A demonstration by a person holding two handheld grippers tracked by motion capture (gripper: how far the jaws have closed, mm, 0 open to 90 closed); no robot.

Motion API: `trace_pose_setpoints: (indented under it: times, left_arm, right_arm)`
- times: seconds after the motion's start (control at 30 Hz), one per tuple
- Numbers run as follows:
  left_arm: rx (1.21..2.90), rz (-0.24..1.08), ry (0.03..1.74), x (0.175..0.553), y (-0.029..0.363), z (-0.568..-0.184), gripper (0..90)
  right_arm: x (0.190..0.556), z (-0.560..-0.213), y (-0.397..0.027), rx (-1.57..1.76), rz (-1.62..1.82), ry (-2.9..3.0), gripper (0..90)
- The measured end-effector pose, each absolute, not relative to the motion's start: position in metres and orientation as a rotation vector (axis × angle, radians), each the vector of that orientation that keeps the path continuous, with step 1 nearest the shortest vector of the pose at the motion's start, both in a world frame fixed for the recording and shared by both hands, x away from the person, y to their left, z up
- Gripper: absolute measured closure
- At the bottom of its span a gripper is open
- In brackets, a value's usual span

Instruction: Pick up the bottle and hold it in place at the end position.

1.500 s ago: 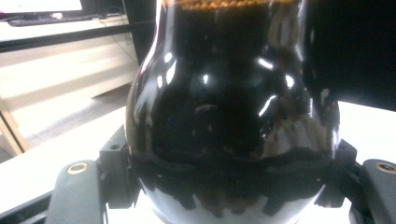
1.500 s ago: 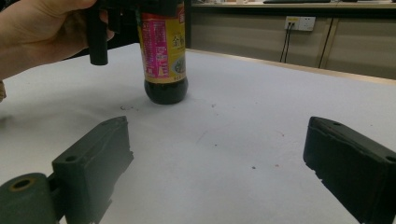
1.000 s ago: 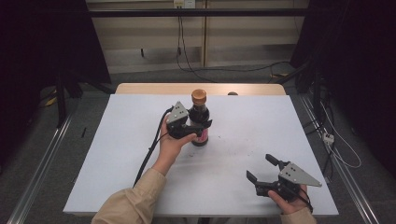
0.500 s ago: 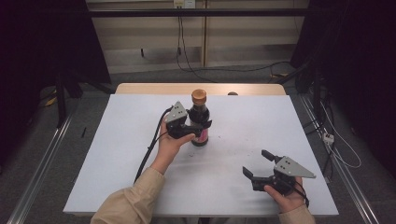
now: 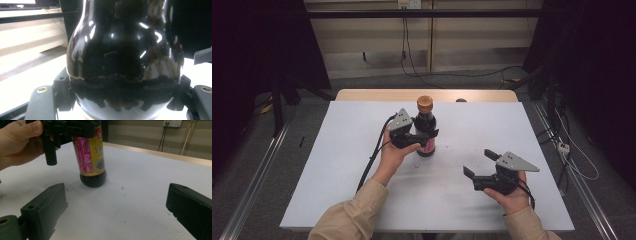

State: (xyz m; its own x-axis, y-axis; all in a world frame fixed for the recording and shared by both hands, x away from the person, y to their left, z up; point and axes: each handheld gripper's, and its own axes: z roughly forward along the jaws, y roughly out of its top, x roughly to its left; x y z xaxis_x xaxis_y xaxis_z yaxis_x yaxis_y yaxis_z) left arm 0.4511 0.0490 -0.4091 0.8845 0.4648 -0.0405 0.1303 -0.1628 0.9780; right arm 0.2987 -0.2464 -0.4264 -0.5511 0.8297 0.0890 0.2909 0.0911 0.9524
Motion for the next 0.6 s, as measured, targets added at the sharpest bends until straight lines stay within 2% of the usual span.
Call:
trace_pose_setpoints:
  times: [0.2,0.33,0.6]
  left_arm:
    - [1.763,0.319,0.494,0.449,0.048,-0.409,26.9]
    - [1.764,0.314,0.507,0.448,0.048,-0.411,22.5]
    - [1.774,0.330,0.548,0.444,0.049,-0.408,22.7]
  right_arm:
    - [0.310,-0.426,-0.243,1.138,1.478,1.906,2.5]
    - [0.315,-0.425,-0.242,1.142,1.475,1.912,2.9]
    - [0.322,-0.421,-0.242,1.153,1.470,1.919,2.9]
